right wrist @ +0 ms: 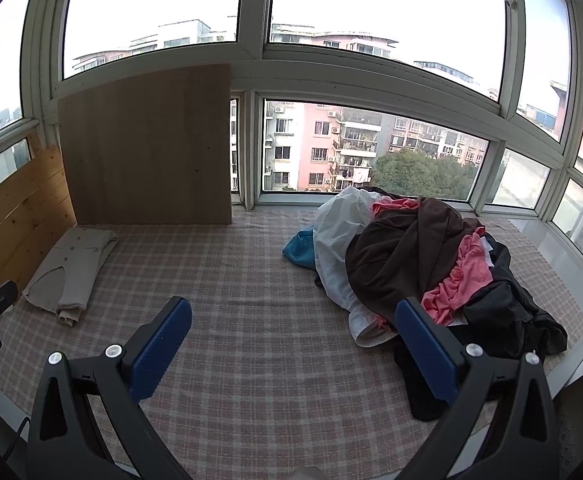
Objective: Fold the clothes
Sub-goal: 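Move both grippers toward the heap of clothes on the bench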
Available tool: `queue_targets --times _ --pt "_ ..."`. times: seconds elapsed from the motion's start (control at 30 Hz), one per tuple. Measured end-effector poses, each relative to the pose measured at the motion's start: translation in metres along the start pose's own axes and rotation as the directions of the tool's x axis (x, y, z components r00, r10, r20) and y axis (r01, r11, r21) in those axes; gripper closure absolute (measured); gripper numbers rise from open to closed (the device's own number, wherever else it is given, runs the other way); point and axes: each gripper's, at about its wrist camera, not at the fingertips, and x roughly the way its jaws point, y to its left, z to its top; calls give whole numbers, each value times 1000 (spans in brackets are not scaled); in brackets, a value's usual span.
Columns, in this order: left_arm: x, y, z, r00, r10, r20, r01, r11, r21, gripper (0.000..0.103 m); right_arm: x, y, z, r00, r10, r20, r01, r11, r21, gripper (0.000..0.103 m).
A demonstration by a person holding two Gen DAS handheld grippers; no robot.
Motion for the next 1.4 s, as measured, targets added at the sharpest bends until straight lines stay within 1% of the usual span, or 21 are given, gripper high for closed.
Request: queue_targets --times 0.07,0.37,0.7,0.9,1.1,1.4 --pt "2 -2 1 1000 -5 0 5 1000 8 1 1 1 0 1000 -16 0 16 1000 -4 0" --pt "12 -8 8 1000 -28 1 28 999 22 1 3 -2 3 1000 -30 -2 30 999 18 0" --pt "22 -22 19 998 -68 8 67 995 70 1 13 -14 3 996 -85 -24 86 995 58 0" --pt "30 -35 26 995 -99 3 98 990 101 1 14 -23 4 991 -132 -31 134 987 84 0" --pt "33 -48 31 991 -133 2 131 983 132 1 16 -36 3 981 -188 -46 192 976 106 0" --pt "37 -63 35 987 -164 -4 162 975 154 1 19 -42 2 973 -223 -62 229 968 101 0"
